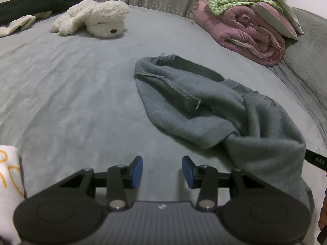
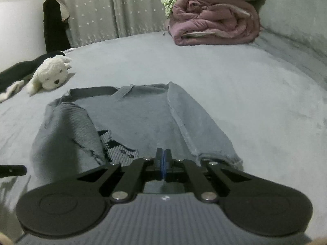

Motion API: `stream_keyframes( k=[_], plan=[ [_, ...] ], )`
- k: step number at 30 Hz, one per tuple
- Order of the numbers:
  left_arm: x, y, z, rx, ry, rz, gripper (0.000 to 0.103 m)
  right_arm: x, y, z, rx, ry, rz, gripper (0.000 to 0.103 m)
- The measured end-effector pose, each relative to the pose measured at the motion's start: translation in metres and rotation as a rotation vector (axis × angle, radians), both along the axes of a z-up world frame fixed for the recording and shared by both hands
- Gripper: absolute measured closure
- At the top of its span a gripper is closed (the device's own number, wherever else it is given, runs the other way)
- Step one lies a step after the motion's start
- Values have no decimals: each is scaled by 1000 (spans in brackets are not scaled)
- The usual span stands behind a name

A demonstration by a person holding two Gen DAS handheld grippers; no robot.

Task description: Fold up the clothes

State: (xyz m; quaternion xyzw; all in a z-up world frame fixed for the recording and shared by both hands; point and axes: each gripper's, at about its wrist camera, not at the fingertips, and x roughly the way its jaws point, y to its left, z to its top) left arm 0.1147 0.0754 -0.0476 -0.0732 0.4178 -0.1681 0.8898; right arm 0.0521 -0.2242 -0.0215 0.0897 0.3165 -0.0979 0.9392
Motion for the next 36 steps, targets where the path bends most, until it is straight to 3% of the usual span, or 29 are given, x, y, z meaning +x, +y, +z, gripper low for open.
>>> stream_keyframes(
  k=[2,6,9,14,20,24,29,33,36],
  plan=[
    [1,1,0,-5,3,3,60,-6,5,7,27,-19,34,91],
    [1,0,1,-6,1,5,60,-14,22,22,59,-58,118,83],
    [0,-1,1,-4,-2,5,60,-25,41,33,60,-95,189,55],
    [1,-3,0,4,-5,4,60,-42,77,39,37,-121,314,55],
    [2,-3,0,1,1,6,60,-42,122,24,-39,-67,462,55],
    [2,-3,1,-1,4,7,60,-36,133,9,-86,-6,475,55],
    [3,-1,1,-13,12,11,59,-25,137,-10,-241,69,430,57],
    [4,0,1,-26,20,15,59,-19,133,-25,-299,86,411,63],
    [4,1,1,-33,20,14,59,-19,132,-29,-343,67,410,77]
  ],
)
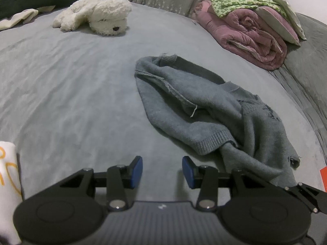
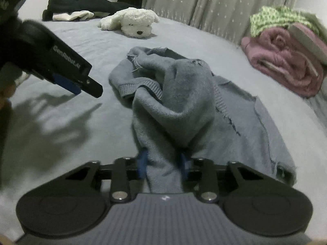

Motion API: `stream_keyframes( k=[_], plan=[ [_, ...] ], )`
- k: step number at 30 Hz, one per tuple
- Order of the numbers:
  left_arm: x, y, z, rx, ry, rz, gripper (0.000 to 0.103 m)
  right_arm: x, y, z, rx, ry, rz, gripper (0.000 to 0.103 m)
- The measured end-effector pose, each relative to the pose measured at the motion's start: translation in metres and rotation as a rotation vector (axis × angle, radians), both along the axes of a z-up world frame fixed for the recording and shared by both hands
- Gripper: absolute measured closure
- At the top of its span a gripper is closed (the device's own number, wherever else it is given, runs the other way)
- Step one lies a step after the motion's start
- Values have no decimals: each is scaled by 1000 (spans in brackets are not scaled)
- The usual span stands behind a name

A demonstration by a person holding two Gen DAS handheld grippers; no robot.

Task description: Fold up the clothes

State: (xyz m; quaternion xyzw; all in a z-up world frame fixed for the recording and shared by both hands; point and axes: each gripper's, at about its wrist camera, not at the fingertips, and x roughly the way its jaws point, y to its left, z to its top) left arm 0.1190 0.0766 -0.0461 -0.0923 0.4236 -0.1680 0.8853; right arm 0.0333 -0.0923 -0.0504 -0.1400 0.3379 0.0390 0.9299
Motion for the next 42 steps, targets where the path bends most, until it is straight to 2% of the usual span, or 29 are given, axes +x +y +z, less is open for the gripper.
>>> stream_keyframes(
  k=[2,3,12,18,26,30,33,38,42],
  plan=[
    [0,0,0,-1,-2,-3,59,-1,-1,1,-8,-10,-1,87],
    [-1,0,0,-1,-3,-4,59,-1,-3,4,8,-16,-9,88],
    [-2,-2,2,-9,-13,-15,59,-19,-31,58,270,-96,-20,90],
    [-7,-1,9,-63,-63,-8,60,-43,-40,93,382,-180,-10,90],
    [-7,-3,11,-110,-57,-19,60,-65,-58,120,582,-199,49,90],
    [-5,2,11,-112,-40,9,60,-71,-63,123,668,-158,114,90],
    [-1,8,9,-132,-15,30,60,-70,-62,121,704,-70,189,90],
    [0,6,7,-122,1,27,60,-68,-45,101,657,83,262,89],
    [-1,2,7,-107,-3,11,60,-62,-28,76,621,190,272,89]
  ],
)
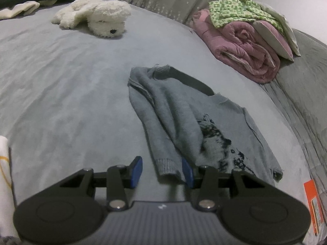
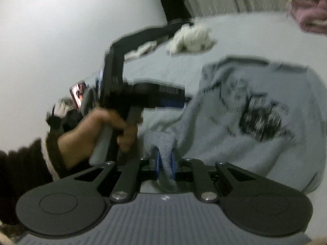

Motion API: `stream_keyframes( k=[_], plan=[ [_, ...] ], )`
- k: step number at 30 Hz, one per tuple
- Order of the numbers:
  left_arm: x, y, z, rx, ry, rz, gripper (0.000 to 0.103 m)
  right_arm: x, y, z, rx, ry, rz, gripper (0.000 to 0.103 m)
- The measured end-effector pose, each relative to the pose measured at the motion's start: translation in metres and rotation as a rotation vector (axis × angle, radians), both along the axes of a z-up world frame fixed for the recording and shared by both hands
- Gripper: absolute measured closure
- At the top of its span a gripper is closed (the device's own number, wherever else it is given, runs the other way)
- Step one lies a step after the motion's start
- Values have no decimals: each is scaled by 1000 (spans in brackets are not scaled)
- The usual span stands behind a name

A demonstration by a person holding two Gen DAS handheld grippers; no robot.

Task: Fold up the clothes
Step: 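Lower the folded sleeve onto the sweater body and open the right gripper, then grasp the other sweater sleeve with the left gripper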

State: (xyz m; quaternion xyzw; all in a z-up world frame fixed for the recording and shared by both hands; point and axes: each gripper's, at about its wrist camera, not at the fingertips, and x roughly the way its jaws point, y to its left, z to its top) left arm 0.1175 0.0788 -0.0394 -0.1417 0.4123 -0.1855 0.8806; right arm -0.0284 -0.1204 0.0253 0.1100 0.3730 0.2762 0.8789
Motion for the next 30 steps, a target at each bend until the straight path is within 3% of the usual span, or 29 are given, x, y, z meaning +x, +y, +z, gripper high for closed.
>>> stream_keyframes(
  k=[8,14,15,16,17,23,30],
  plan=[
    [-2,-3,-2,21,5,-14,60,13,24,-48,-130,141,27,87],
    [-5,-3,-2,37,5,-23,60,8,16,-39,-109,115,-6,80],
    [-6,-4,-1,42,4,-28,60,5,11,-34,-102,104,-16,73],
    [-8,-4,-1,48,3,-33,60,3,4,-30,-93,91,-35,63],
    [-10,-4,-1,53,2,-39,60,1,-3,-26,-87,77,-57,60],
    [-23,-7,1,82,-8,-86,60,-13,-58,-12,-80,42,-234,60],
    [-37,-8,-2,125,-1,-139,60,-34,-121,-22,-120,70,-453,60]
  ],
)
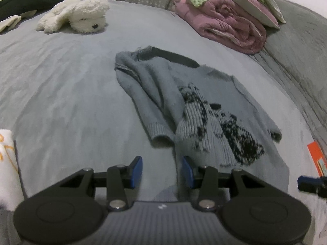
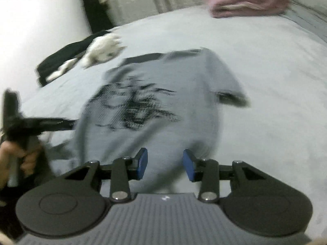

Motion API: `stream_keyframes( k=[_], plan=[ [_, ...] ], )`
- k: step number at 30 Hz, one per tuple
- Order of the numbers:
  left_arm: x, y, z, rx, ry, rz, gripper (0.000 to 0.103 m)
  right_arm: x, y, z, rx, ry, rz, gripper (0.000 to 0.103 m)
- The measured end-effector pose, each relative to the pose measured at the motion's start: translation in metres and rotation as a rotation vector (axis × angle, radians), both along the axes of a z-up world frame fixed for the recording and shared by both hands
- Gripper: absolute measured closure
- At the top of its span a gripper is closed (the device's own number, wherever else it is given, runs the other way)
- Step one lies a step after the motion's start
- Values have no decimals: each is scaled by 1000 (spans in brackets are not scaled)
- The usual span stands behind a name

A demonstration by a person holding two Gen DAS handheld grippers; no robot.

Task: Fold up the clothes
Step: 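Grasp the other sweater sleeve with the left gripper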

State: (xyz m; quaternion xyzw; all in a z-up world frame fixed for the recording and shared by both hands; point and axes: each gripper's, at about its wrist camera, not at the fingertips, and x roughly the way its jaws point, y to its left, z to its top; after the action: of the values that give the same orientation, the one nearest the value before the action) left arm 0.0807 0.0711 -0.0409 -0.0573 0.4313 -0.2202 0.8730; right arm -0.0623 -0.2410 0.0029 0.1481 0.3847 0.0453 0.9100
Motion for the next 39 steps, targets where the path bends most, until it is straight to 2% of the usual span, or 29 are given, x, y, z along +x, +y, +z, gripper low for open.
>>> stream_keyframes(
  k=[3,7,12,14,19,25,27,29,30,32,39],
  plan=[
    [-4,4,-1,17,3,-13,60,-8,-15,-10,-14,44,-52,60],
    [-8,10,-2,13,32,-36,60,-6,-16,-27,-27,92,-51,60],
    [-13,16,-6,-12,99,-84,60,4,-1,-35,-78,100,-12,59],
    [-16,16,-7,-8,106,-101,60,11,2,-34,-66,89,-2,59],
    [-21,11,-8,23,96,-124,60,33,4,-35,-7,67,-20,59],
    [-27,0,-9,83,55,-152,60,57,13,-39,-13,56,-36,59],
    [-27,-1,-10,83,52,-158,64,63,17,-41,-34,61,-47,68],
    [-26,0,-11,55,64,-151,82,67,21,-39,-56,67,-62,80],
    [-25,1,-12,39,72,-147,87,69,23,-39,-67,69,-69,94],
    [-26,4,-11,8,84,-126,90,69,24,-35,-71,72,-82,96],
    [-42,22,9,-111,84,-92,92,47,20,-11,-119,43,-125,97]
  ],
)
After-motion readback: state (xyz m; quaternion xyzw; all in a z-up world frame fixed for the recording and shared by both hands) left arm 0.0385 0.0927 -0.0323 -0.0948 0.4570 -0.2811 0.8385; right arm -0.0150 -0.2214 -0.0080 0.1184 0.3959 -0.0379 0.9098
